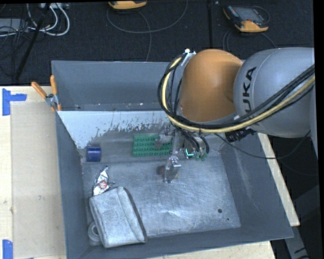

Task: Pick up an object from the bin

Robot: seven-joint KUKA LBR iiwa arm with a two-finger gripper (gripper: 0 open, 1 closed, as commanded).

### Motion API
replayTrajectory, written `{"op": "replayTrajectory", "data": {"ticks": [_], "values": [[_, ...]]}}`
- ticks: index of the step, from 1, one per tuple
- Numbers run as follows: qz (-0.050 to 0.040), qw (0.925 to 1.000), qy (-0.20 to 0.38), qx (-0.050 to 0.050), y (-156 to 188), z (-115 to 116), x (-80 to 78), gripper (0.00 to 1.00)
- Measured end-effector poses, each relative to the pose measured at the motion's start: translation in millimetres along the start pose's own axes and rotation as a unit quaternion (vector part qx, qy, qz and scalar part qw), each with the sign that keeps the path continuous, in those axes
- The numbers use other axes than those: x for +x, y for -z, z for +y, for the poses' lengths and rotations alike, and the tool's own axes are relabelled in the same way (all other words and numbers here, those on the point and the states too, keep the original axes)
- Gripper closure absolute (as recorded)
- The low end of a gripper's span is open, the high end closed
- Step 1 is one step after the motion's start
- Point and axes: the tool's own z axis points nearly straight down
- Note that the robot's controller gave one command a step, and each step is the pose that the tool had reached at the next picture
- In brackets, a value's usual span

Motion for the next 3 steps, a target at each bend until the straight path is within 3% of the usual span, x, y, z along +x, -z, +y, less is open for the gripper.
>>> {"op": "replayTrajectory", "data": {"ticks": [1,2,3], "values": [[-0.0012,0.9954,0.095,-0.001,-81.1,113.5,5.9,0.00],[-0.0043,0.9890,0.148,0.006,-121.8,150.6,-4.3,0.00],[-0.0222,0.9733,0.228,0.001,-107.3,155.3,48.5,0.00]]}}
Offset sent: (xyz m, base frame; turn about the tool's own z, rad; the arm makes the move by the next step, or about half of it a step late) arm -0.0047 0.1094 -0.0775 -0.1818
